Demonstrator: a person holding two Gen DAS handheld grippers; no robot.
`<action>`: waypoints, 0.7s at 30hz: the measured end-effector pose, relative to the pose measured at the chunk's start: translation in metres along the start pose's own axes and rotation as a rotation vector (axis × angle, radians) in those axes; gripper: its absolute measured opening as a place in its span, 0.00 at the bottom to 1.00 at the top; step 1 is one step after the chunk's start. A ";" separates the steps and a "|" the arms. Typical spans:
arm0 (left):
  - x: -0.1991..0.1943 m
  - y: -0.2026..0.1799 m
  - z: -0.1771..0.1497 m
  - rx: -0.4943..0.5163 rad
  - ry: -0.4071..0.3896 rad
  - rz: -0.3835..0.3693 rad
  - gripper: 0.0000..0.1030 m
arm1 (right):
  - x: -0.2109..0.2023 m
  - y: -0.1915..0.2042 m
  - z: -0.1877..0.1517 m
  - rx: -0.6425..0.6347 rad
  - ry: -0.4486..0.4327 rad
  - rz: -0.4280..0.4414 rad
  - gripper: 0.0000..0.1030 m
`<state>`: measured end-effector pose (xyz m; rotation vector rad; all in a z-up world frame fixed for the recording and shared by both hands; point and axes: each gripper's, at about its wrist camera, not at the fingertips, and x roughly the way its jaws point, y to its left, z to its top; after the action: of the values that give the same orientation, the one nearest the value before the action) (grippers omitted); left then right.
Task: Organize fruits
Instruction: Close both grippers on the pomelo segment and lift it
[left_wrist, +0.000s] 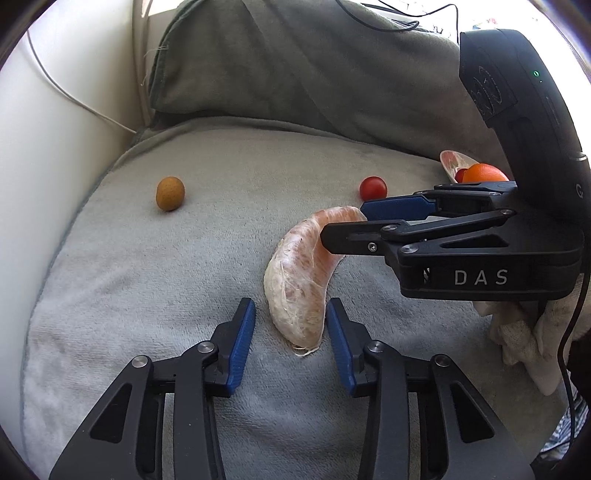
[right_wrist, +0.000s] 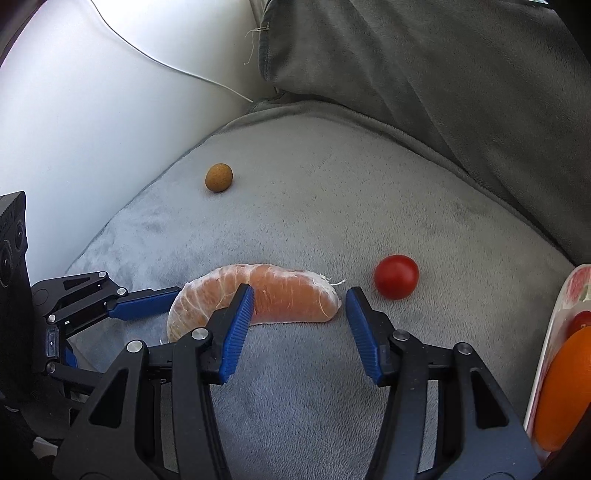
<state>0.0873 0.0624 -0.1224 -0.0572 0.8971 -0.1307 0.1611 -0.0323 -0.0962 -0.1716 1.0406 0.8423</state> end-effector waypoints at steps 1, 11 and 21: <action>0.000 0.000 0.000 0.002 0.000 0.000 0.35 | 0.000 -0.002 0.000 0.004 0.002 0.007 0.54; -0.004 -0.003 0.000 0.016 -0.019 0.013 0.28 | -0.003 0.001 -0.003 -0.001 -0.014 0.011 0.43; -0.017 -0.008 0.001 0.011 -0.058 0.024 0.28 | -0.022 0.001 -0.005 0.017 -0.055 0.013 0.41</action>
<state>0.0766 0.0565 -0.1077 -0.0393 0.8386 -0.1110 0.1516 -0.0458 -0.0808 -0.1267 0.9975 0.8450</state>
